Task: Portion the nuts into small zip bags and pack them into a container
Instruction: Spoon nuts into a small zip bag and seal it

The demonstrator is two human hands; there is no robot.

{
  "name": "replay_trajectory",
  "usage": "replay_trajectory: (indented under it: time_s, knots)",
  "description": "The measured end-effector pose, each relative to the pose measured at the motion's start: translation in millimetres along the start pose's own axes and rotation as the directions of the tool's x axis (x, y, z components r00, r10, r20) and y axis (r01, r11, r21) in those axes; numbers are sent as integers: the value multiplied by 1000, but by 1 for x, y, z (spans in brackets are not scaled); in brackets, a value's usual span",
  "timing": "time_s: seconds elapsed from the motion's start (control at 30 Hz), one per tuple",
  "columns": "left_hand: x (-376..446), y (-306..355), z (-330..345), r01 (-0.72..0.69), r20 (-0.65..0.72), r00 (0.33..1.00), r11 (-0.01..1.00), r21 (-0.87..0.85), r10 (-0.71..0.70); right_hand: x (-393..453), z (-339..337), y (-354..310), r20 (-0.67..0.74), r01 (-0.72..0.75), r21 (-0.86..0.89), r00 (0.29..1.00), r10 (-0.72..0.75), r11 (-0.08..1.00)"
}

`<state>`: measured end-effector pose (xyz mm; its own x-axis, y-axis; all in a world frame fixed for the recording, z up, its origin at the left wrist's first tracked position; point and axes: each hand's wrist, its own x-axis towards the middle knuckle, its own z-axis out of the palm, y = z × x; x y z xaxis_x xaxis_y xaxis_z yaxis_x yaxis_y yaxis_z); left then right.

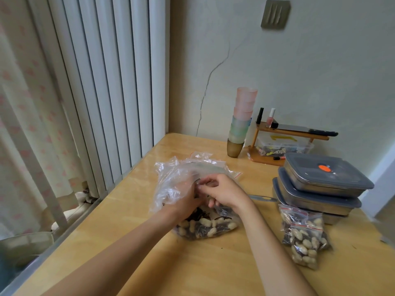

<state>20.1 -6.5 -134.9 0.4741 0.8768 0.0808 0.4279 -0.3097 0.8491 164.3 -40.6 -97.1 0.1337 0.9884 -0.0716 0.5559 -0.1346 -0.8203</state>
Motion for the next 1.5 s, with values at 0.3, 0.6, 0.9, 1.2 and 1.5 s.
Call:
replay_trajectory:
  time_s: [0.3,0.6,0.9,1.2,1.5]
  knots:
    - [-6,0,-5,-59,-56,997,993,-105,53,-5,-1,-8,-41,-52,-49,998,50,997]
    - [22,-45,8,55,-34,997,965,-255,-66,-6,-4,-9,-50,-47,-44,998,45,998]
    - [-9,3,-10,71,149,989,951,-302,-26,-9,-10,-7,78,35,0,996,-35,999]
    - [-14,11,-25,172,98,984,936,-307,-148,-9,-8,-9,-71,17,-160,997,-29,987]
    - [-13,6,-22,313,146,949,879,-361,-278,-16,-9,-22,-84,94,-281,989,-122,955]
